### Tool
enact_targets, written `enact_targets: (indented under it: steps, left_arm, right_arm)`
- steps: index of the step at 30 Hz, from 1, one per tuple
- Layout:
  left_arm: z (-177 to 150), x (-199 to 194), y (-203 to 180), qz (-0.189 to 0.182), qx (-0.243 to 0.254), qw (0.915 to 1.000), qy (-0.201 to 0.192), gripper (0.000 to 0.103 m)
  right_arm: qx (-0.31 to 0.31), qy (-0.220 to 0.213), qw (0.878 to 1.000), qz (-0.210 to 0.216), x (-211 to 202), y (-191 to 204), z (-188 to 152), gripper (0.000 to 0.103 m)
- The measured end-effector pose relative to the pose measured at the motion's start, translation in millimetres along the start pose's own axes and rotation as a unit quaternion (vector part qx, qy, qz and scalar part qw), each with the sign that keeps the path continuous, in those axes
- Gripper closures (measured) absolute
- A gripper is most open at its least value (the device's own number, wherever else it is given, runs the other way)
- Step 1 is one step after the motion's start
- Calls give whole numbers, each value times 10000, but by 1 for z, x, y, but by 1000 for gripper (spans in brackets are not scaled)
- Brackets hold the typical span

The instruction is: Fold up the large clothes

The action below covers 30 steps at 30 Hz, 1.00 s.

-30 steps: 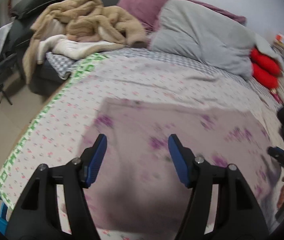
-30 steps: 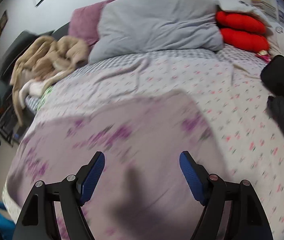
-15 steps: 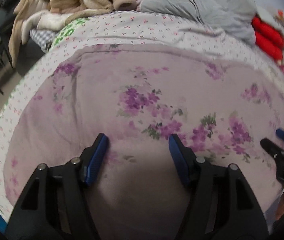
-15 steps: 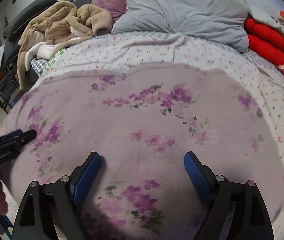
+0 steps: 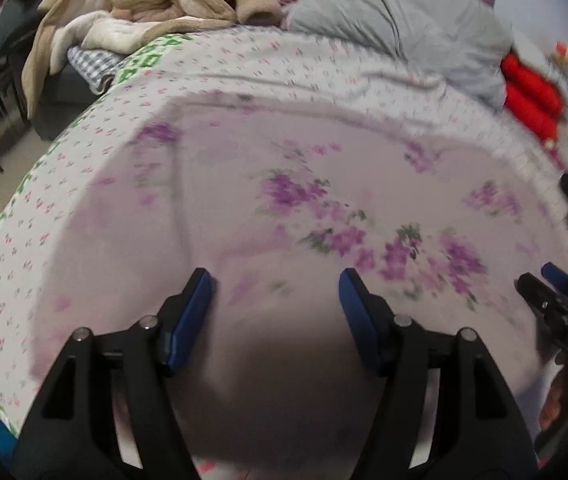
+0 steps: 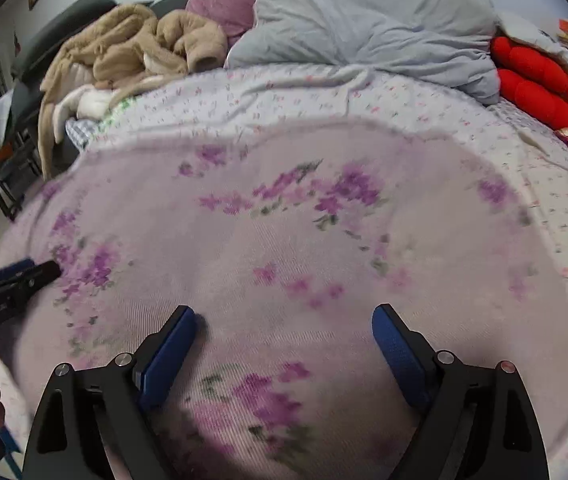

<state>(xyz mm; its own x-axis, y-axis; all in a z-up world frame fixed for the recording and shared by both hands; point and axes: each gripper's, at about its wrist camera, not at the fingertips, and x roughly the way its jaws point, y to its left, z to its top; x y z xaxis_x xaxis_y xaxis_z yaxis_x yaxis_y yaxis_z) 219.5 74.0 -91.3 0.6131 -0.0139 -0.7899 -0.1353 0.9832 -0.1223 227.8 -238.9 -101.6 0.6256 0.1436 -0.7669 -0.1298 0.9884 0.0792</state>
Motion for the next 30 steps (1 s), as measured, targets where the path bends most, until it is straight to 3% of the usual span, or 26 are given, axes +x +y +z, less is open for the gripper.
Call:
enact_targets:
  steps: [4,7,10,11,13,15,17,19,23,26,30]
  left_arm:
    - [0,-33,58,-151,-697,9974,-126,25]
    - [-14,-43,102,-294,-1341,9905,-40,25]
    - [-37,-38,133,-438,-1768,9828,295,24]
    - [-45,-36,139,-467,-1933,9793,381,24]
    - [-62,-29,154,-827,-2453,9644,547,24]
    - [-75,-21,161,-1284,-2992,9431,680,24]
    - [-80,-17,157,-1528,-3163,9340,648,24]
    - [-79,-8,145,-1751,-3094,9321,700,23]
    - [-72,3,136,-1890,-3239,9249,629,18]
    - [-70,14,137,-1982,-3407,9164,691,14]
    - [-68,27,141,-2050,-3637,9064,645,13]
  right_arm:
    - [415,-294,9986,-154,-44,-39,-2,6]
    - [1348,-140,9908,-2,-59,-89,-21,6]
    - [2138,19,9768,-122,-66,-130,-52,6]
    - [2512,36,9679,-66,-68,-146,-69,6]
    - [3106,75,9502,234,-67,-163,-89,6]
    - [3874,166,9170,931,-56,-178,-111,6]
    - [4269,190,8935,1376,-46,-179,-120,6]
    - [4535,111,8768,1597,-38,-176,-123,6]
    - [4527,101,8779,1557,-23,-160,-107,5]
    - [4417,159,8861,1397,-11,-148,-97,5]
    - [4636,84,8770,1262,0,-151,-95,5]
